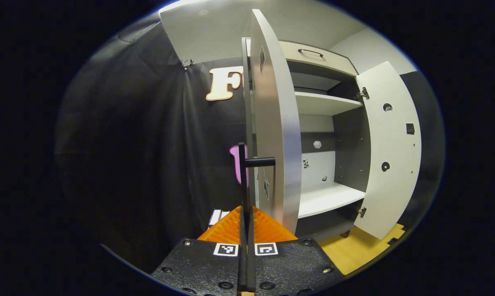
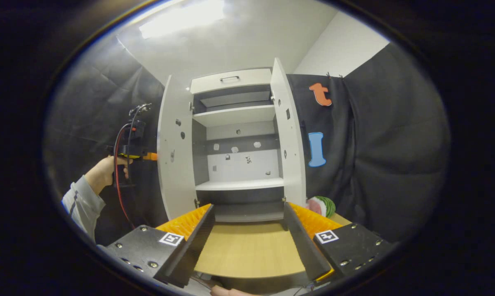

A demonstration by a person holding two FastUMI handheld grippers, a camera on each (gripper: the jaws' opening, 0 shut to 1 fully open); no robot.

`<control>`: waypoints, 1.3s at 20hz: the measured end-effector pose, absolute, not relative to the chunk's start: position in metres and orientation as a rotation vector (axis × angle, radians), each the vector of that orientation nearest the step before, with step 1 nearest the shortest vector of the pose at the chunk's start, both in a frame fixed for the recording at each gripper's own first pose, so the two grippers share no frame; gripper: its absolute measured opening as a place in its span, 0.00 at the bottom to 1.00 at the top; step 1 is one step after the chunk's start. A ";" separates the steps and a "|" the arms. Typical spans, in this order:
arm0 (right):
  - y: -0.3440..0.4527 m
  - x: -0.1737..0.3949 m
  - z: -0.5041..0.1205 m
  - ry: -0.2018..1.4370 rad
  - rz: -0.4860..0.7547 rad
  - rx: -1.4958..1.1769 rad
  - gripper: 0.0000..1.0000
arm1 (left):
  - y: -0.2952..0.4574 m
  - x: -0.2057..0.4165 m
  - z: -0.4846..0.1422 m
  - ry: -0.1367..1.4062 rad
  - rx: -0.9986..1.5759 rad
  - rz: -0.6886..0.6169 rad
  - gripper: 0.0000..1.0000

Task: Open the right door of the double-door shoe cabinet with the right hand, and open the left door with the left hand.

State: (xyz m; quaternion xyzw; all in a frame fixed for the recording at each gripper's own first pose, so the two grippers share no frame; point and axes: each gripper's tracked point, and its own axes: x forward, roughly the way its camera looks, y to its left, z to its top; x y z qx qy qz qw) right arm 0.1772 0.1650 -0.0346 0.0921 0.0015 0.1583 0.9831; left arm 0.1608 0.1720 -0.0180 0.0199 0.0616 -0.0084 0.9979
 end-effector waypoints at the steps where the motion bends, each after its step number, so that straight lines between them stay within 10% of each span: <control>1: 0.164 0.178 -0.035 0.006 0.314 0.190 1.00 | 0.172 0.159 -0.018 0.126 0.025 -0.009 0.01; 4: 0.163 0.178 -0.039 0.025 0.301 0.194 1.00 | 0.174 0.142 -0.024 0.128 0.073 0.036 0.14; 8: 0.163 0.179 -0.040 0.035 0.297 0.196 1.00 | 0.161 0.103 -0.019 0.077 0.092 0.045 0.71; 12: 0.161 0.181 -0.040 0.031 0.290 0.184 1.00 | 0.137 0.062 -0.036 0.098 0.021 0.021 1.00; 26: 0.158 0.186 -0.037 0.015 0.272 0.199 1.00 | 0.071 -0.072 -0.091 0.133 -0.050 0.044 0.98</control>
